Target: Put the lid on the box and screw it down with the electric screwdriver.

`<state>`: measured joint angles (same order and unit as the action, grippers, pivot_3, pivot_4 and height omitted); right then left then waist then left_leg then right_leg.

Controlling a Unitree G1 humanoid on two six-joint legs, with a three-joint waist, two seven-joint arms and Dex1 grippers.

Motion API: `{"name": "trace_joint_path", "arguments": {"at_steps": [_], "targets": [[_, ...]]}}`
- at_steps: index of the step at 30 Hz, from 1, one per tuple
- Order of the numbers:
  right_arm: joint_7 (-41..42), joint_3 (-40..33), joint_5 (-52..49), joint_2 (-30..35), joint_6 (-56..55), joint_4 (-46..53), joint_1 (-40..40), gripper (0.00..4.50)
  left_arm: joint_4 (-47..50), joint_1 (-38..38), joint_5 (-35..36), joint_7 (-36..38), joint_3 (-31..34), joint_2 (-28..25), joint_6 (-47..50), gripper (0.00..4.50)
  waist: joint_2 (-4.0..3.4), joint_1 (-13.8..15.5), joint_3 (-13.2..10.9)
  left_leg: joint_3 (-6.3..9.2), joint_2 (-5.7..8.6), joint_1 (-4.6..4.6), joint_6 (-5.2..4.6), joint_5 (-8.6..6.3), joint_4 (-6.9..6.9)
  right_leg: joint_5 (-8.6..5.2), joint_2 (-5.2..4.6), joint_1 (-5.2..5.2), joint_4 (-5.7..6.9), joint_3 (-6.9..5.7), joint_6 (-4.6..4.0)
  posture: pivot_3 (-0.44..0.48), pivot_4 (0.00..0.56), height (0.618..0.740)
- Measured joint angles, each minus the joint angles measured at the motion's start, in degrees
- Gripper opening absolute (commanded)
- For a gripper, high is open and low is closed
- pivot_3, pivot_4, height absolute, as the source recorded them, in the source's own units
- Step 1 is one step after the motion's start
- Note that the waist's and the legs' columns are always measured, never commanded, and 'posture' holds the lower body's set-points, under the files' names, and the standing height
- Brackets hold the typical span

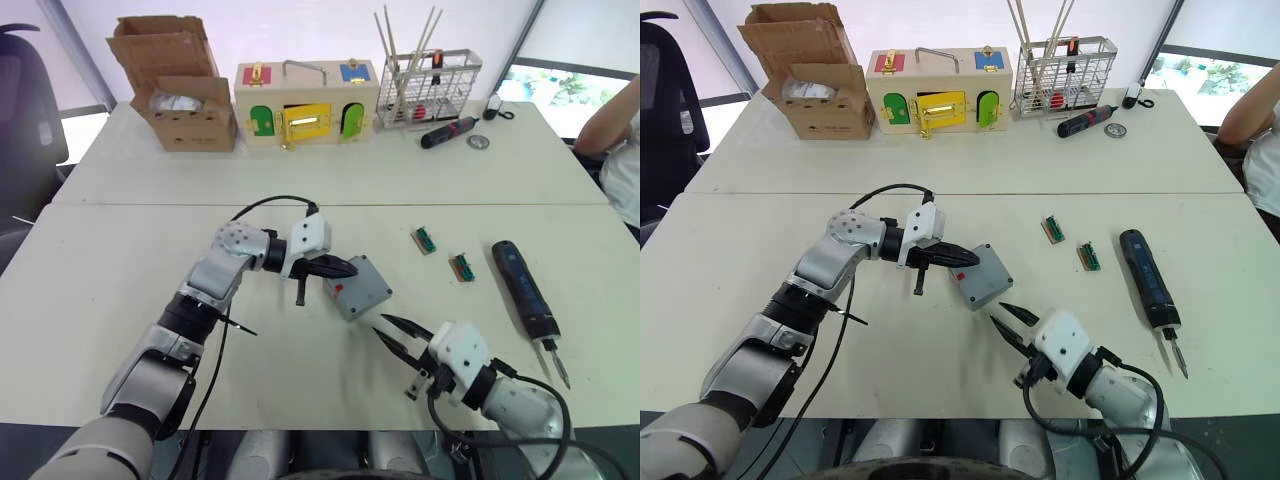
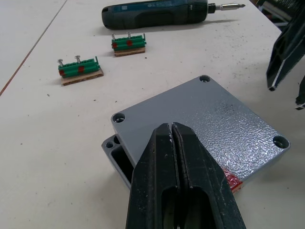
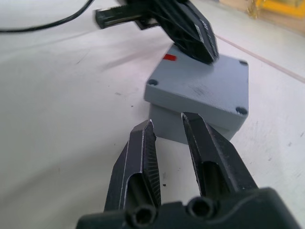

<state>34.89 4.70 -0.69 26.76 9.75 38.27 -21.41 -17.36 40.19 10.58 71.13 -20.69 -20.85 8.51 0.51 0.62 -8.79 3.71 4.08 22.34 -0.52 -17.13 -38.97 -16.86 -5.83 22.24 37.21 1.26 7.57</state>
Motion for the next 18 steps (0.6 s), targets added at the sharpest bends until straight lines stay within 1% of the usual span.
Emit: {"name": "trace_joint_path", "arguments": {"at_steps": [2,6,10,18], "targets": [[-0.5,0.6,-1.4,-0.8,3.4,0.0,1.4,1.03,0.1,-0.1,0.0,0.0,0.0,0.0,0.1,0.0,0.04,0.1,0.0,0.05,0.0,0.0,0.0,-0.01,0.02,0.0,0.0,0.04,-0.04,-0.02,0.0,0.0,0.15,0.737],[-1.0,1.5,-2.9,-1.4,6.5,0.0,3.2,1.03,0.4,-0.1,0.0,-0.1,0.1,0.0,0.7,0.0,0.01,0.2,0.0,0.06,0.03,0.0,-0.04,-0.03,0.03,0.0,-0.01,0.06,-0.1,-0.02,0.0,0.0,0.15,0.737],[-1.6,2.0,-2.9,-1.4,7.5,0.0,3.6,1.03,1.0,-0.1,0.1,-0.3,0.4,0.0,1.6,0.0,0.01,0.1,0.0,0.06,0.03,0.0,-0.03,-0.03,0.03,0.0,-0.01,0.04,-0.1,-0.02,0.0,0.0,0.15,0.737],[-2.6,2.2,-3.0,-1.4,8.4,-0.2,4.7,1.03,2.9,-0.7,1.9,-0.1,2.3,0.2,7.4,0.0,0.0,0.1,0.0,0.06,0.03,0.02,-0.04,-0.03,0.04,0.0,0.0,0.05,-0.09,-0.02,0.01,0.0,0.15,0.737]]}}
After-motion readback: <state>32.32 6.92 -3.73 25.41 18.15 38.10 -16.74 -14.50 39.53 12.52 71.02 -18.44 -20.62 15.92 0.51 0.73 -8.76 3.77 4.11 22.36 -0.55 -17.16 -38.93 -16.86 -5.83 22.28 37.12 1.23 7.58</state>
